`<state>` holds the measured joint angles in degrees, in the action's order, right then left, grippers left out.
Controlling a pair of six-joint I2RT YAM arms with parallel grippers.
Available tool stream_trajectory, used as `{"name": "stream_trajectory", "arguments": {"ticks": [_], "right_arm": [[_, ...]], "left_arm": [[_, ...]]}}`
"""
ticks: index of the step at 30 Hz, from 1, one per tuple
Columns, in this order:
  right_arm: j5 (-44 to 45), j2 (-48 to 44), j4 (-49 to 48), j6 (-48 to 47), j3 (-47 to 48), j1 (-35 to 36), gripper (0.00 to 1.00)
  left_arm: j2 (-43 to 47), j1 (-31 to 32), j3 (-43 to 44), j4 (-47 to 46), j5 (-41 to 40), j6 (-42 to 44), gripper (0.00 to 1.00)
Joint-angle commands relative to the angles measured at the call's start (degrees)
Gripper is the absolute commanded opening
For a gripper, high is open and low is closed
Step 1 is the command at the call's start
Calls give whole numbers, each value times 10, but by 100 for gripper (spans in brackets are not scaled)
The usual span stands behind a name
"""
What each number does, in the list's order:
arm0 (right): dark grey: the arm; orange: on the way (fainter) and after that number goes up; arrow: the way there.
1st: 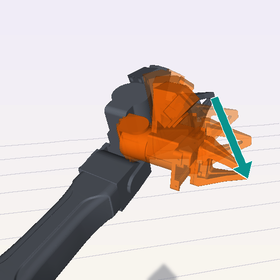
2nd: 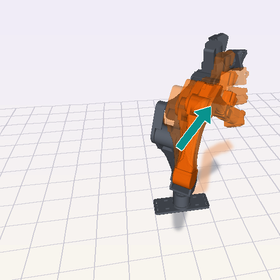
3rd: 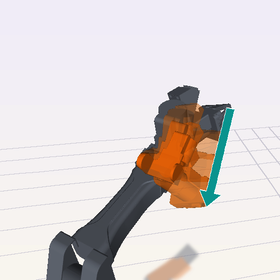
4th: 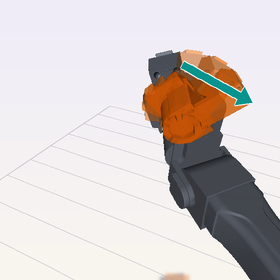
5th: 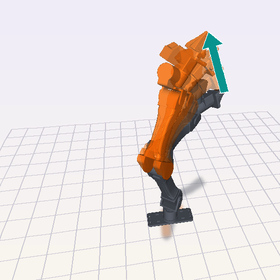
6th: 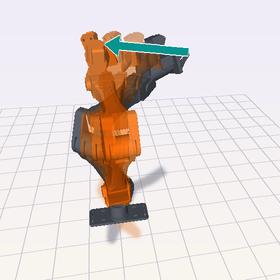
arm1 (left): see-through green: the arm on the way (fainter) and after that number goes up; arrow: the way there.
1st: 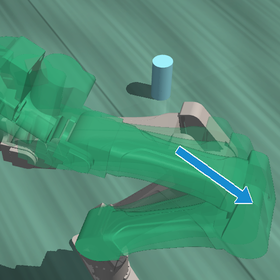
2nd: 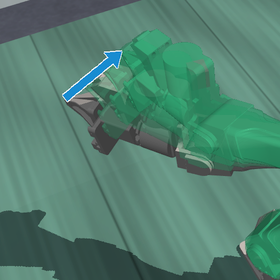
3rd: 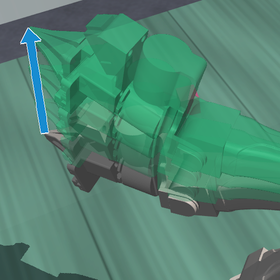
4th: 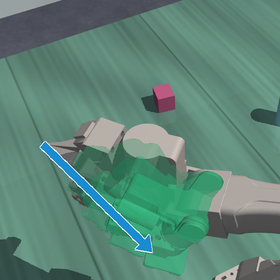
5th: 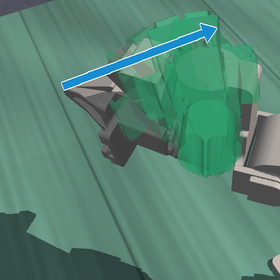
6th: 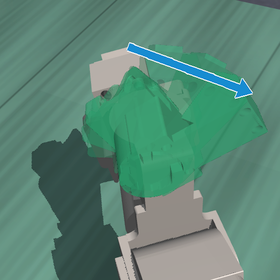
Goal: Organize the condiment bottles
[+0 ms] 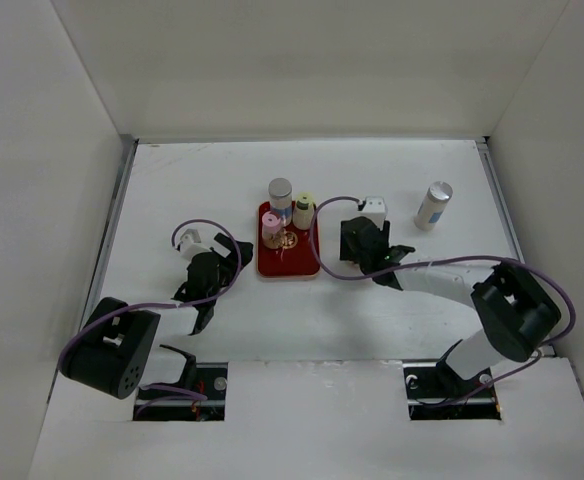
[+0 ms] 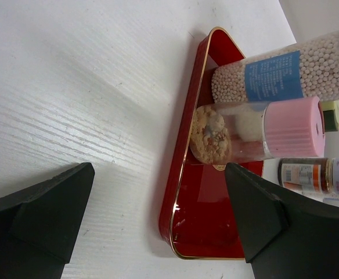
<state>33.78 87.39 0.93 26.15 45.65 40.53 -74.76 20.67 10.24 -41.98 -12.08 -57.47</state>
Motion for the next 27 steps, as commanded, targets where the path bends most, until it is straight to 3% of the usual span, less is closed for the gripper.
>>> {"name": "stream_trajectory", "arguments": {"ticks": [1, 6, 13, 27], "right_arm": [[33, -43, -21, -3, 39, 0, 49], [35, -51, -58, -50, 89, 27, 48], [-22, 40, -123, -58, 167, 49, 49], [-60, 201, -133, -59, 284, 64, 53]], "left_arm": [[-4, 3, 1, -18, 6, -1, 100], [-6, 6, 4, -19, 4, -2, 100], [-1, 6, 3, -19, 4, -1, 100], [-1, 0, 0, -19, 7, -1, 100]]}}
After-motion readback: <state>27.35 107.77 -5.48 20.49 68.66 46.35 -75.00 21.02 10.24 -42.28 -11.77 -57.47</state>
